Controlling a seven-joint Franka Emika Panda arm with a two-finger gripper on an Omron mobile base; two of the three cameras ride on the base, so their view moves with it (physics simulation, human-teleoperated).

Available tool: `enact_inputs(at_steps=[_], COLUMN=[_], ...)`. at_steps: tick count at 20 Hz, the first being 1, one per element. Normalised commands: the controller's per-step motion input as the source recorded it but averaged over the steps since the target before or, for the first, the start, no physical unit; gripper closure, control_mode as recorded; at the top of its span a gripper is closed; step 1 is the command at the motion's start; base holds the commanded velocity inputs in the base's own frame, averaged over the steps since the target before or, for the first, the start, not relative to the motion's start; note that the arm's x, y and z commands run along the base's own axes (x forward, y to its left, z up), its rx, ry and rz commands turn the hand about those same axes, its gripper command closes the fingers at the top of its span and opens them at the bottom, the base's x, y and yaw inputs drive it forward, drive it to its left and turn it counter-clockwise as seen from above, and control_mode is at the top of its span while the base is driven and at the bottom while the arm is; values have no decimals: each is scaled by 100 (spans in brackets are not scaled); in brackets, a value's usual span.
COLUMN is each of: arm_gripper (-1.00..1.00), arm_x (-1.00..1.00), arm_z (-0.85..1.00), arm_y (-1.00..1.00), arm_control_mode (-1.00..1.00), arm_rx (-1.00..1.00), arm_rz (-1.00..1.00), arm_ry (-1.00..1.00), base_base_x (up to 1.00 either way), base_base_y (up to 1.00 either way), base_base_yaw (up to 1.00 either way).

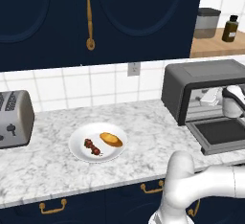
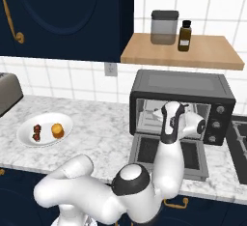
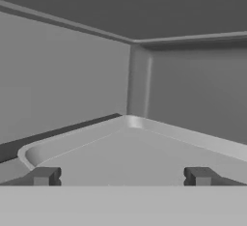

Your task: Pick up the kebab skewer and baguette bread, and place them inside the toaster oven. Close the toaster oven door and start by setting the timer.

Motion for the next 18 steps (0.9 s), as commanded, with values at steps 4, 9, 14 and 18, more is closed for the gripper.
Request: enact_inputs(at_steps=[4, 9, 14, 18], arm_gripper=[-100, -100, -100, -100], arm_x=[-31, -81, -78, -90], arm_z=[-50, -64, -10, -12], arm_y=[-19, -20, -44, -51], arm_control_mode=[-100, -100, -100, -100], arm_rx=[0, 0, 0, 0], arm_rz=[-18, -21, -13, -8], arm_ry=[2, 12, 39, 44], base_base_x=[0, 0, 0, 0], base_base_y=[0, 0, 0, 0], base_base_yaw=[0, 0, 0, 0])
